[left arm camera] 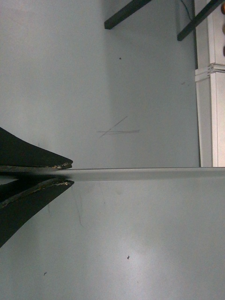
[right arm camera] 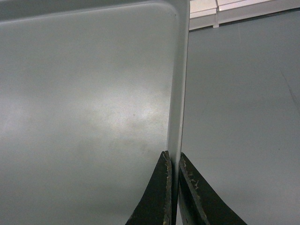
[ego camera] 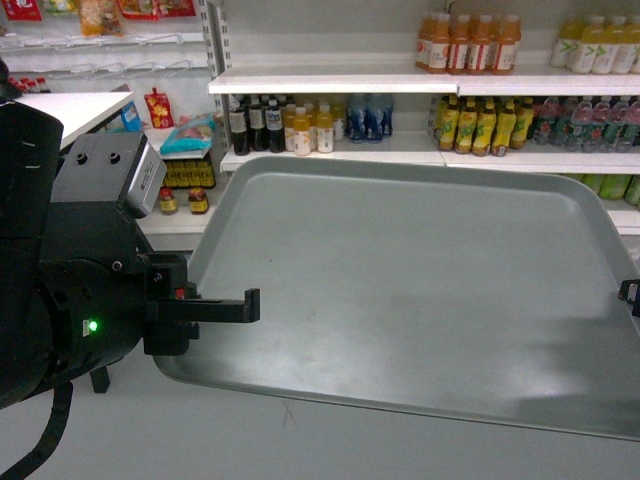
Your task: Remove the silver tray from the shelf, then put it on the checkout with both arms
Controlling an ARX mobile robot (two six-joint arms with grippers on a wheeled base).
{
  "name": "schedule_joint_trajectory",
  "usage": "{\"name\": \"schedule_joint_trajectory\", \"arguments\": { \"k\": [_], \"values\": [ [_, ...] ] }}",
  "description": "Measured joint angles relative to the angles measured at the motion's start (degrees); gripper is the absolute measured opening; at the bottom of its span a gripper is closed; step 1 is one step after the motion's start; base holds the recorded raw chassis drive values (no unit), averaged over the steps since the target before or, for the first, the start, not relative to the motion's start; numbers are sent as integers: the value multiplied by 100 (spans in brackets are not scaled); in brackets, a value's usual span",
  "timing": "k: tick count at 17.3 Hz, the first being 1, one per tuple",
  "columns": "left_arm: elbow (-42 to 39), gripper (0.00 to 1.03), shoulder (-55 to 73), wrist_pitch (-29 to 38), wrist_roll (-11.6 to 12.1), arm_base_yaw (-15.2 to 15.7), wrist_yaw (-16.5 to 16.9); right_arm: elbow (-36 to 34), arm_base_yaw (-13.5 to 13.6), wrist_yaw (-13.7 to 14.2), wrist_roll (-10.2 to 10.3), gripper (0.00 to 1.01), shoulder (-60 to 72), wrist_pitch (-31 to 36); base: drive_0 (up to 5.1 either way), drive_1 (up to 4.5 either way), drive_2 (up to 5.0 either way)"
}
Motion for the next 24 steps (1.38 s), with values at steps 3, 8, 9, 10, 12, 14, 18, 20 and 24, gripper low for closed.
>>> {"name": "schedule_joint_trajectory", "arguments": {
  "k": [3, 8, 9, 10, 12, 14, 18, 20, 24],
  "values": [
    [0, 2, 0, 17, 0, -7, 0, 2, 4, 11, 0, 2, 0, 15, 5, -427, 437],
    [0, 2, 0, 9, 2, 2, 2, 2, 2, 11, 0, 2, 0, 4, -488, 257, 257],
    [0, 2, 0, 11, 2, 2, 2, 2, 4, 11, 0, 2, 0, 7, -508, 238, 238],
    [0, 2, 0, 2, 2, 4, 0, 2, 4, 11, 0, 2, 0, -4, -497, 248, 248],
    [0, 2, 0, 28, 2, 2, 0, 4, 4, 11, 0, 2, 0, 39, -502, 244, 244],
    [0, 2, 0, -2, 2, 4, 4, 2, 4, 9, 0, 2, 0, -7, -515, 230, 230],
    [0, 2, 0, 24, 2, 7, 11, 7, 4, 7, 0, 2, 0, 24, -513, 233, 233],
    [0, 2, 0, 20, 2, 9, 2, 7, 4, 7, 0, 2, 0, 20, -497, 249, 249],
    [0, 2, 0, 17, 2, 9, 4, 7, 2, 0, 0, 2, 0, 15, -506, 239, 239]
  ]
}}
